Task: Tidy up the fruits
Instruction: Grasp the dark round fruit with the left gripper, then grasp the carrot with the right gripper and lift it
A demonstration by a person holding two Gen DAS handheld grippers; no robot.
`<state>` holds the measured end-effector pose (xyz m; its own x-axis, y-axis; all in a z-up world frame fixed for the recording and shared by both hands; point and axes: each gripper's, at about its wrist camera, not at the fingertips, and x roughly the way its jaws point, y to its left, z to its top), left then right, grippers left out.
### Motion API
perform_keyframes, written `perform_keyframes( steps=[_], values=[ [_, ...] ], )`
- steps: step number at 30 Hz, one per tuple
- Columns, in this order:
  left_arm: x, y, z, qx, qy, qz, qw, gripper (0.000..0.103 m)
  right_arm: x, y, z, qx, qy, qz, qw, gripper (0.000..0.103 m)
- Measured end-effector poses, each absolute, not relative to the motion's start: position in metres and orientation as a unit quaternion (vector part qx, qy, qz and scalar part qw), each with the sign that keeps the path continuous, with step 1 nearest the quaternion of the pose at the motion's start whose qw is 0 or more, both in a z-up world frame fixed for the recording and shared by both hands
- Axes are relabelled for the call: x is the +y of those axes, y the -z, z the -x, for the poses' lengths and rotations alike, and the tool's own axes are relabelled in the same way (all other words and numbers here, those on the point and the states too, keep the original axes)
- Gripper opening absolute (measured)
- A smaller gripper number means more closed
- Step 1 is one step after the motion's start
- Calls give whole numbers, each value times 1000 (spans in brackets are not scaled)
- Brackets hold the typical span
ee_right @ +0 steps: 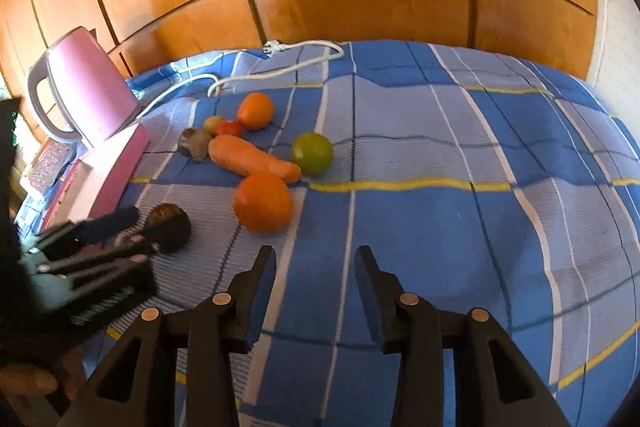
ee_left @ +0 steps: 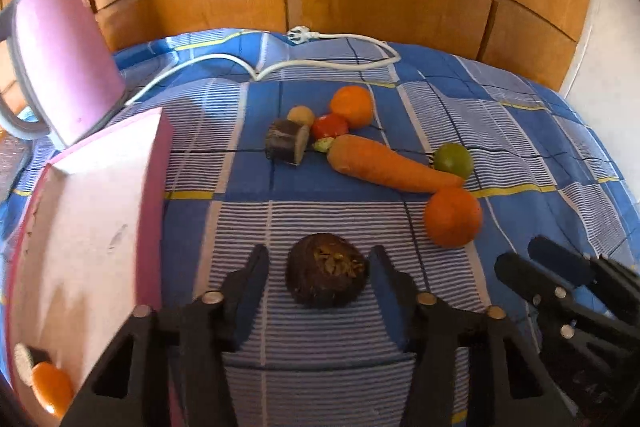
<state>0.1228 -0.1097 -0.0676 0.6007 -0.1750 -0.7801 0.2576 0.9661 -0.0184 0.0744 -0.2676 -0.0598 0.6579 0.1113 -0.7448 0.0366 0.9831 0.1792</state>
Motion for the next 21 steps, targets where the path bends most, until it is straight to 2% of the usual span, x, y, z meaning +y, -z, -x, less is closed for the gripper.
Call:
perform_keyframes(
  steps=[4, 21],
  values=[
    [-114, 71, -120, 409, 119, -54, 903, 43, -269, 51, -86, 404, -30, -90, 910, 43],
    [-101, 81, -156, 429, 79, 9, 900, 41, -239, 46, -167, 415, -142, -32, 898, 43]
  ],
)
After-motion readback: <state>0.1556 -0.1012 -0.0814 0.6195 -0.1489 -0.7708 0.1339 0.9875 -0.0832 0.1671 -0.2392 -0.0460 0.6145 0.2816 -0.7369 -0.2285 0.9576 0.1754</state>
